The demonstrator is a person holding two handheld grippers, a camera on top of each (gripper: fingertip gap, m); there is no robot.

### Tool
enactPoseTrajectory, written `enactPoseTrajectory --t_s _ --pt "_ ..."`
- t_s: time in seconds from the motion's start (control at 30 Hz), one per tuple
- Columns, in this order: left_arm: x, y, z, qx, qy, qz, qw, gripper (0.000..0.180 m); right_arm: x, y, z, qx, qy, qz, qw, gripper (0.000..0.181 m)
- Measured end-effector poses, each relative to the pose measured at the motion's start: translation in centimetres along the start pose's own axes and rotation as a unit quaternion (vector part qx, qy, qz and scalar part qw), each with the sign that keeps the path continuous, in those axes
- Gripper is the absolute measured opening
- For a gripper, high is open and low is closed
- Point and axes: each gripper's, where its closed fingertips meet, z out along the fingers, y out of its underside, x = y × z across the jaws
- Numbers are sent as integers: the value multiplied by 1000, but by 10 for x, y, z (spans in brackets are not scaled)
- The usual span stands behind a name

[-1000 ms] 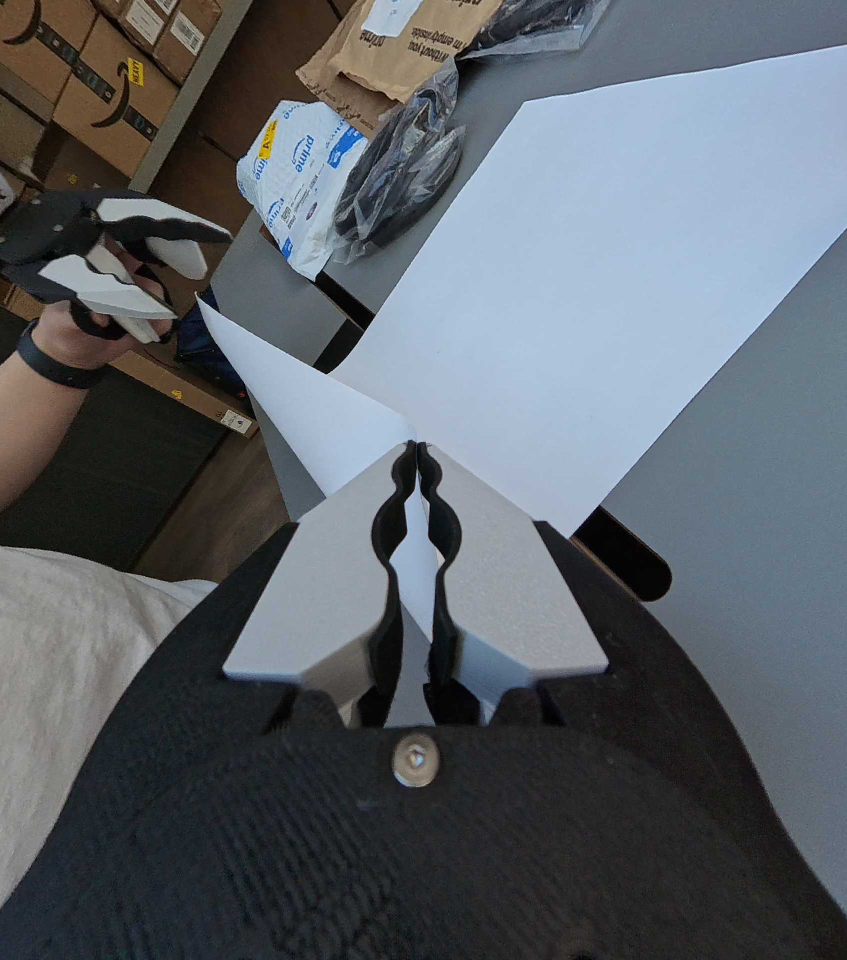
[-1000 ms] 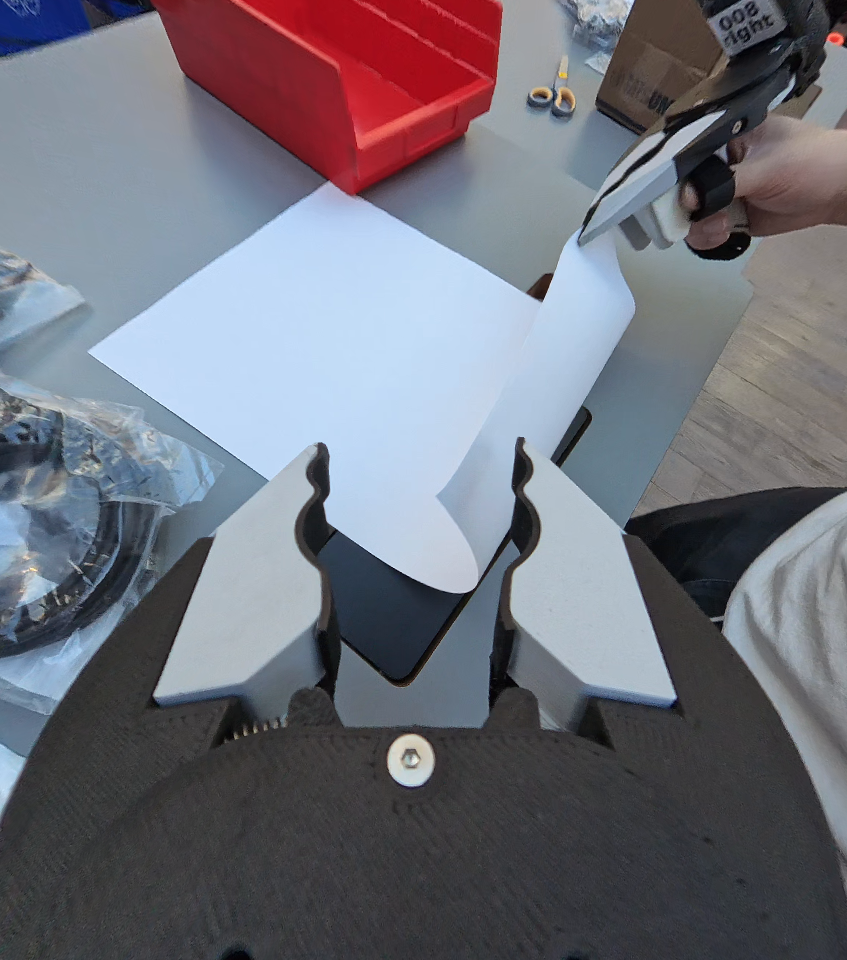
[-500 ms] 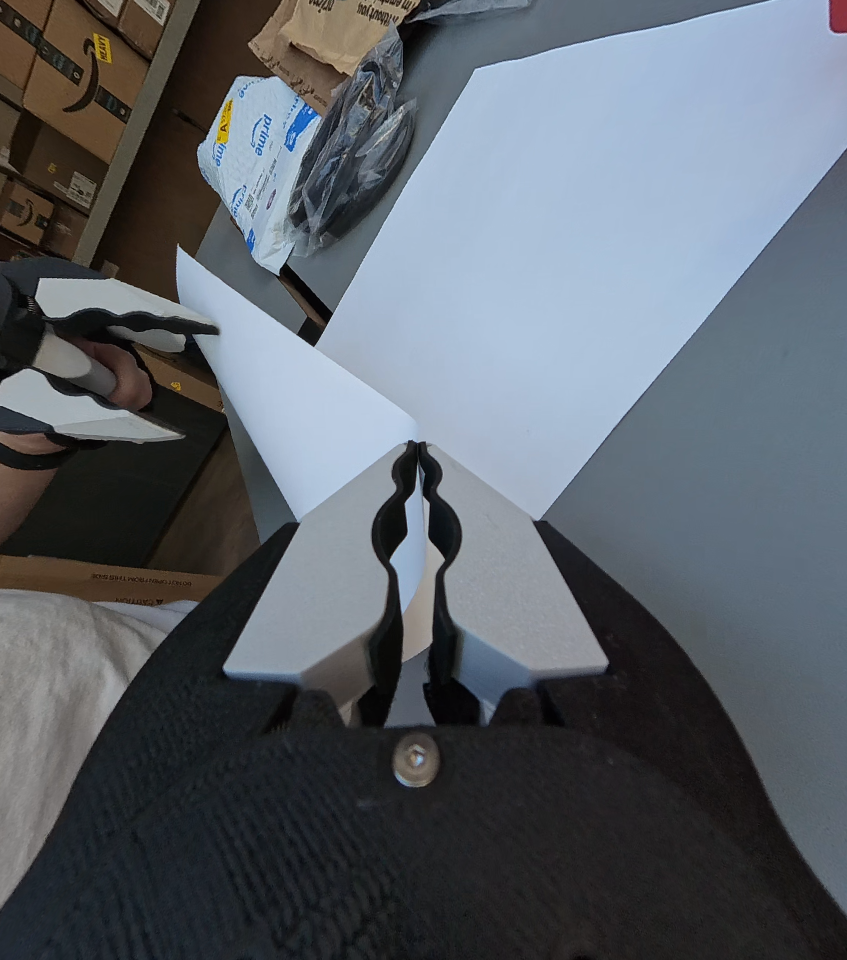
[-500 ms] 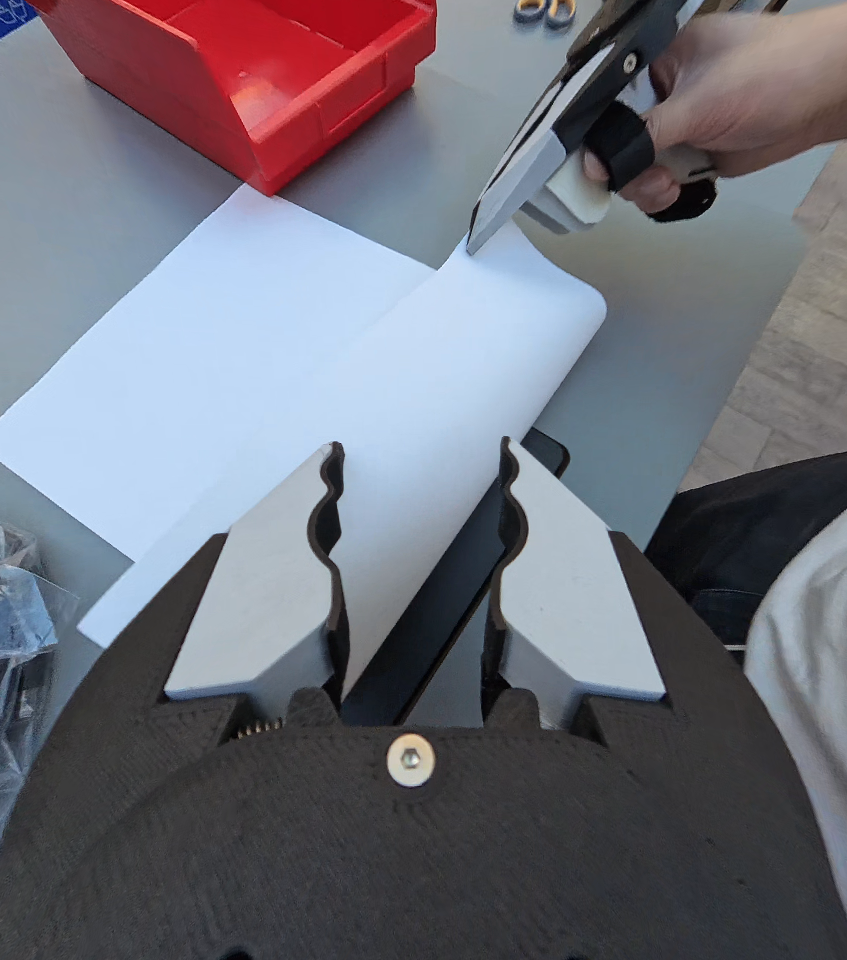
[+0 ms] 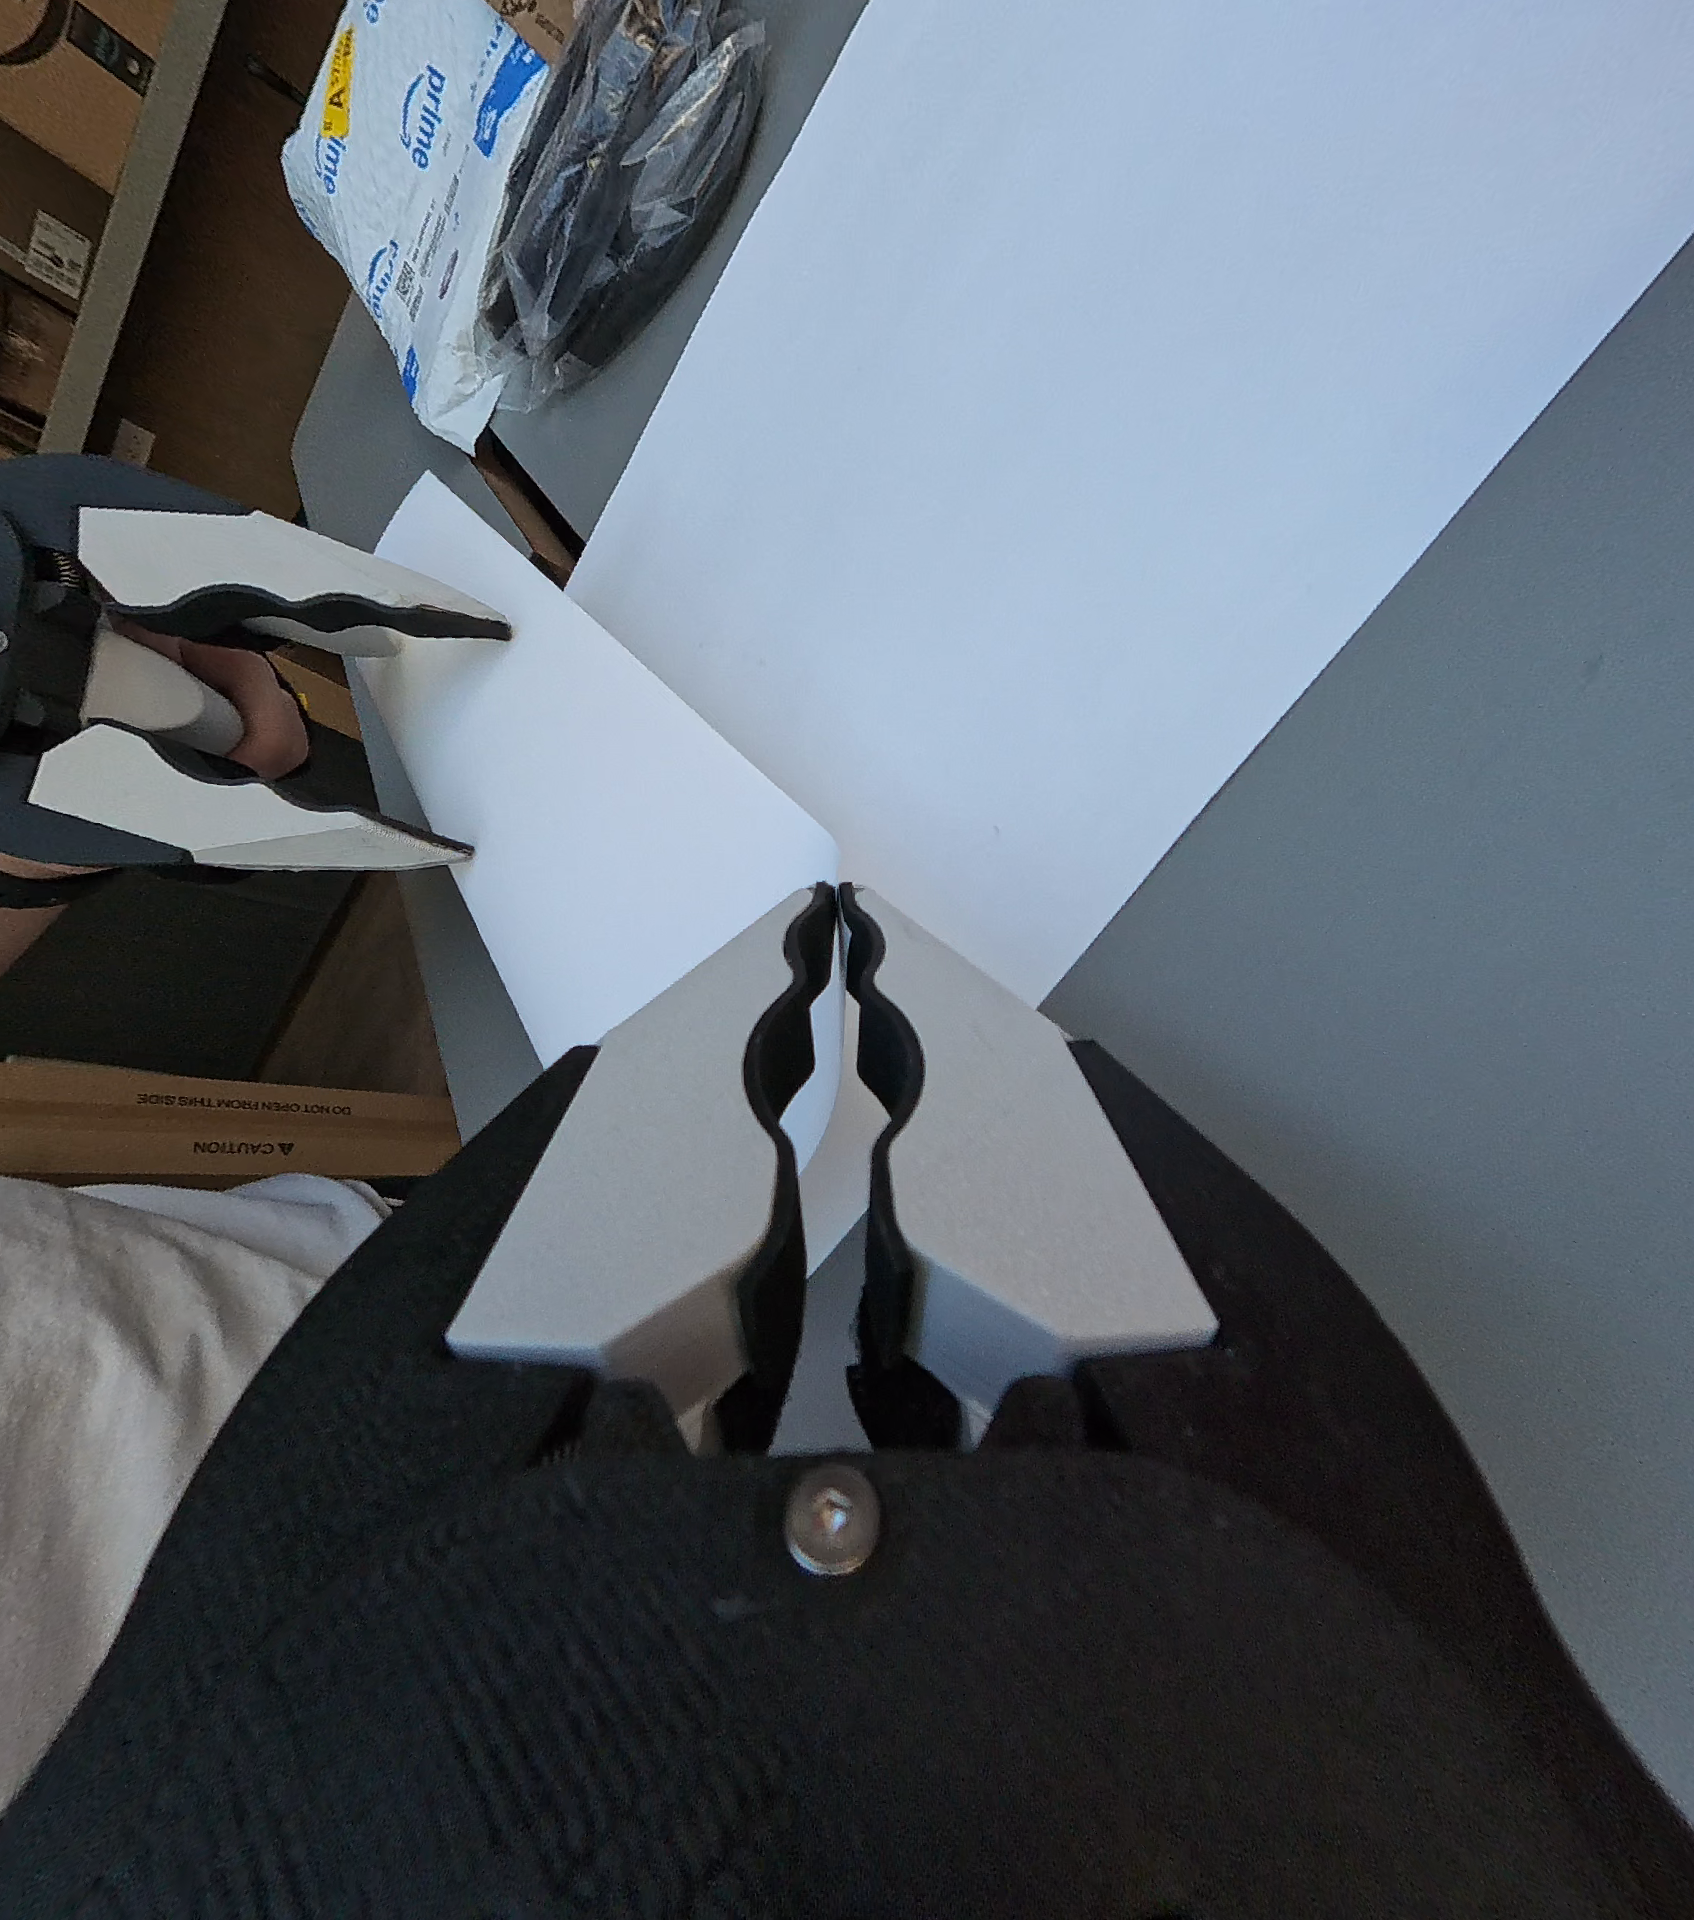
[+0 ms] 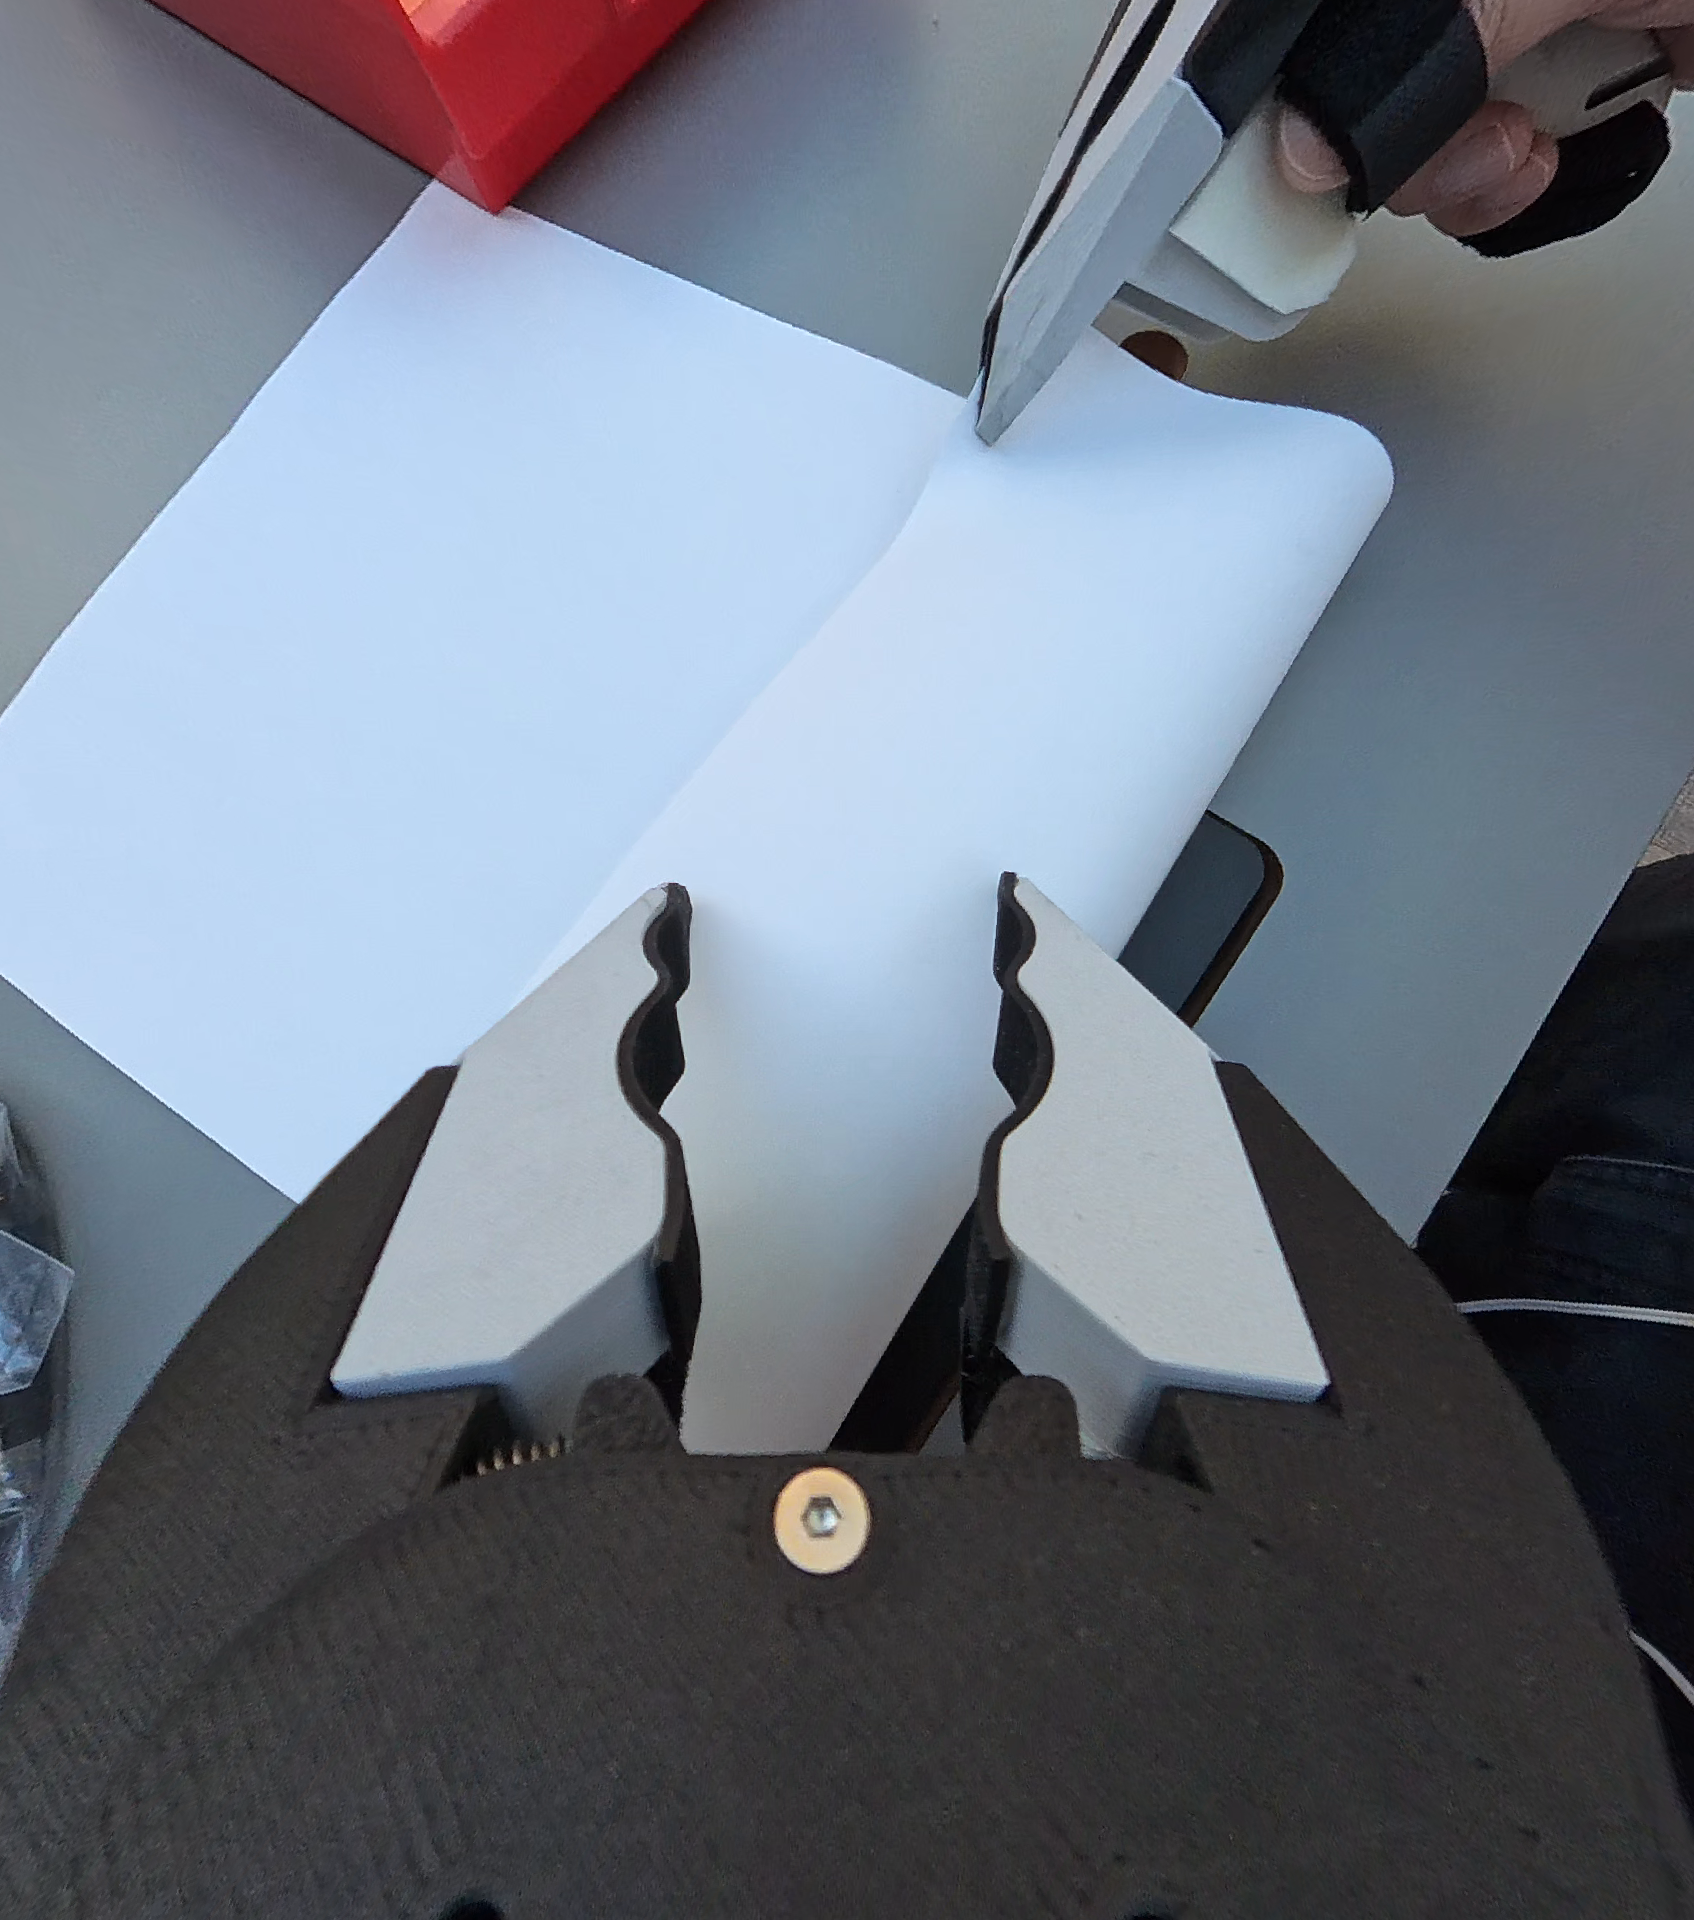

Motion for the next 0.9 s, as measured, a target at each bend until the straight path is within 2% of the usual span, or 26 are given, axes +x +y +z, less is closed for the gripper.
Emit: enactPoseTrajectory --t_s 0.3,0.47,0.63,0.8,0.9 --pt "9 5 3 7 23 0 1000 5 2 16 15 -26 16 -19 999 58" --pt "14 4 1 15 49 -11 999 23 0 15 17 -27 7 -11 1000 57" --pt "12 -9 -14 64 70 -31 995 36 -1 15 17 -31 4 -13 999 57" --pt "-5 -9 -36 94 80 -50 991 35 -2 14 17 -28 2 -27 999 57" --pt "-20 6 -38 73 79 -79 991 35 -1 16 17 -29 4 -32 999 56"
